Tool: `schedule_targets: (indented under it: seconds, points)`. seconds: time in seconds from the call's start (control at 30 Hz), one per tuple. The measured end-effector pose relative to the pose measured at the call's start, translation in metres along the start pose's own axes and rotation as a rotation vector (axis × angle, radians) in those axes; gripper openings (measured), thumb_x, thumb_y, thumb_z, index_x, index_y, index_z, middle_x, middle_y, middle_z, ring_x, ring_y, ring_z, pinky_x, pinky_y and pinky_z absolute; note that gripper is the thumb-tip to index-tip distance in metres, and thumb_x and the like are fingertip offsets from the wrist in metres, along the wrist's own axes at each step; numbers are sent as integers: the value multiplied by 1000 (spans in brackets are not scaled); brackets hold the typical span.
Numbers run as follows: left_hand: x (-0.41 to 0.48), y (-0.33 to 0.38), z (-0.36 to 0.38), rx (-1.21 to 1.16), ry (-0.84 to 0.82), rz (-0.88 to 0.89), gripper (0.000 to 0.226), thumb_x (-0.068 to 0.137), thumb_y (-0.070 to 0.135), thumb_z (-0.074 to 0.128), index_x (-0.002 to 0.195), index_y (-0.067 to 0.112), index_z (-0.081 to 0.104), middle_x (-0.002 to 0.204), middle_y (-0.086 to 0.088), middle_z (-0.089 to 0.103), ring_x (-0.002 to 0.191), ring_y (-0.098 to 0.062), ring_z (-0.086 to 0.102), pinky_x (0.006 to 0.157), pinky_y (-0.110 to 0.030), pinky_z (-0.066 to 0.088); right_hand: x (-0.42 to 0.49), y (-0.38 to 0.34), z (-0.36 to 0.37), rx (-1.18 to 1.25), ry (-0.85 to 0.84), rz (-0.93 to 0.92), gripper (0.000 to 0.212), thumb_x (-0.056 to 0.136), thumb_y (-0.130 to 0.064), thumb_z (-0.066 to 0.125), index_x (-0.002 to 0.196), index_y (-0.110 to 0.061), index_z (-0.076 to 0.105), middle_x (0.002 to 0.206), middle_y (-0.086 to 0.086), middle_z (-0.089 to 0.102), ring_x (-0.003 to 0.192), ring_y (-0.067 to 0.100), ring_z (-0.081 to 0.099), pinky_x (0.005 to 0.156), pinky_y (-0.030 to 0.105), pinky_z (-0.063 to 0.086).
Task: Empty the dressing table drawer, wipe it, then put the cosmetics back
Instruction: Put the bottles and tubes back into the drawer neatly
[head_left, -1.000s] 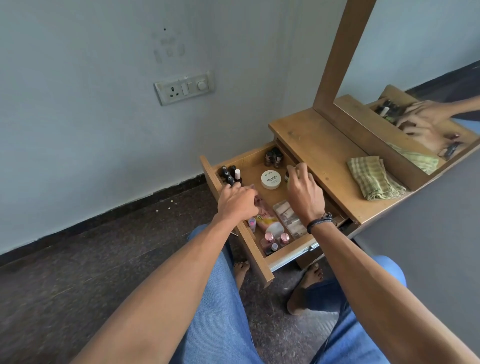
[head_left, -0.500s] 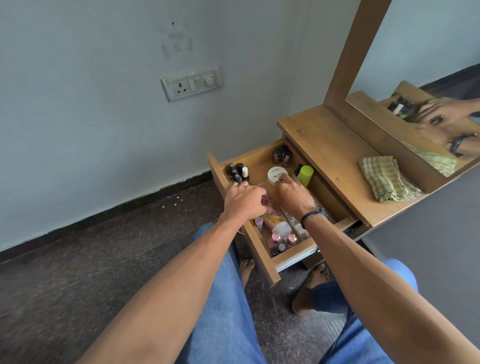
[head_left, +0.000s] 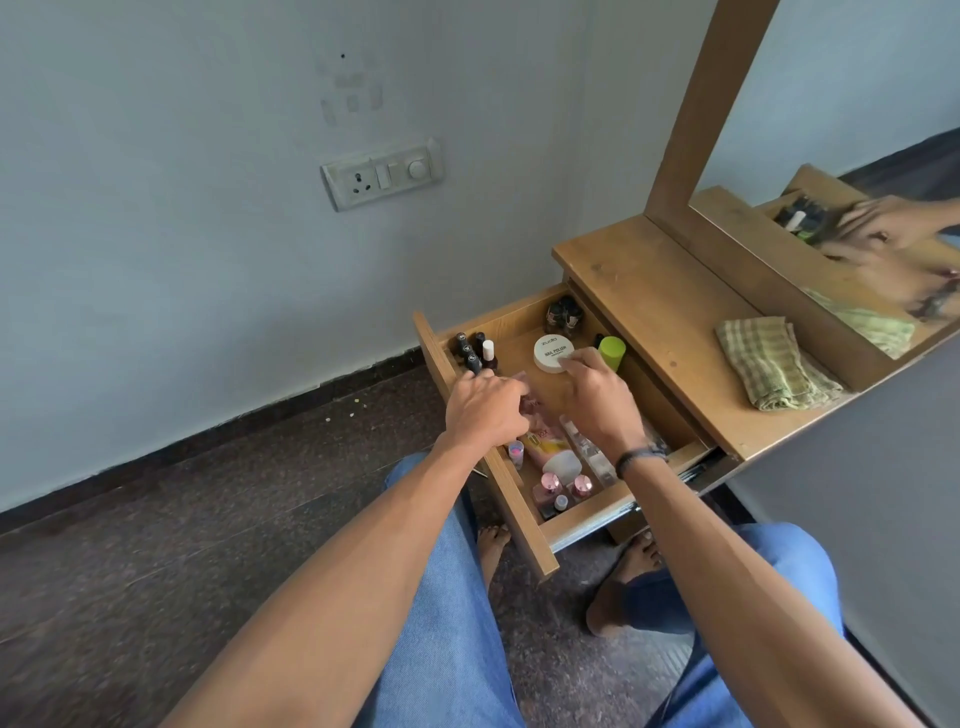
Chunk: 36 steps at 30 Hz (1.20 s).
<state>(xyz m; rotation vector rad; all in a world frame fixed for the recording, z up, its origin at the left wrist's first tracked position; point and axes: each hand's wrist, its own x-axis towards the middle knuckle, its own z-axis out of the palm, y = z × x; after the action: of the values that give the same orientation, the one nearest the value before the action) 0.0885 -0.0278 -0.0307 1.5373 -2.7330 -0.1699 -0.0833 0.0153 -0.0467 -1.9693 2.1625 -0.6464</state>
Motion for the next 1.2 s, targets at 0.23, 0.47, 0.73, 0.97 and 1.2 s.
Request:
schedule_targets:
  seconds: [0.23, 0.47, 0.73, 0.97, 1.2]
  points:
    - [1, 0, 2, -180, 158, -47, 23, 94, 28, 58, 113, 29, 72, 107, 5, 74, 102, -18, 61, 86, -35, 41, -71, 36, -20, 197, 190, 152, 21, 94, -6, 61, 103, -16, 77, 105, -7, 64, 77, 13, 64, 71, 38, 60]
    - [-10, -1, -3, -630, 578, -135, 26, 91, -2, 60, 104, 17, 73, 114, 5, 68, 116, -14, 49, 97, -16, 40, -96, 37, -17, 139, 218, 104, 18, 87, -3, 65, 88, -14, 79, 93, -4, 67, 81, 16, 63, 68, 35, 56]
    - [-71, 13, 12, -1425, 616, -780, 37, 102, 9, 52, 137, 19, 50, 141, 2, 50, 128, -11, 50, 110, -34, 44, -102, 40, -11, 115, 277, 51, 11, 86, -4, 69, 86, -12, 76, 89, 0, 64, 79, 18, 57, 67, 34, 51]
    - [-94, 21, 26, -1433, 392, -719, 35, 110, 26, 40, 142, 37, 48, 146, 9, 48, 129, -6, 46, 95, -27, 40, -111, 44, -5, 183, 314, 27, 11, 88, -5, 63, 87, -8, 74, 87, 4, 62, 79, 23, 55, 67, 40, 50]
    - [-95, 20, 26, -1397, 376, -691, 34, 110, 28, 40, 141, 38, 47, 147, 5, 52, 123, -5, 46, 95, -30, 37, -115, 38, -16, 198, 204, -16, 14, 90, -10, 64, 95, -11, 77, 91, 2, 66, 82, 23, 58, 73, 42, 51]
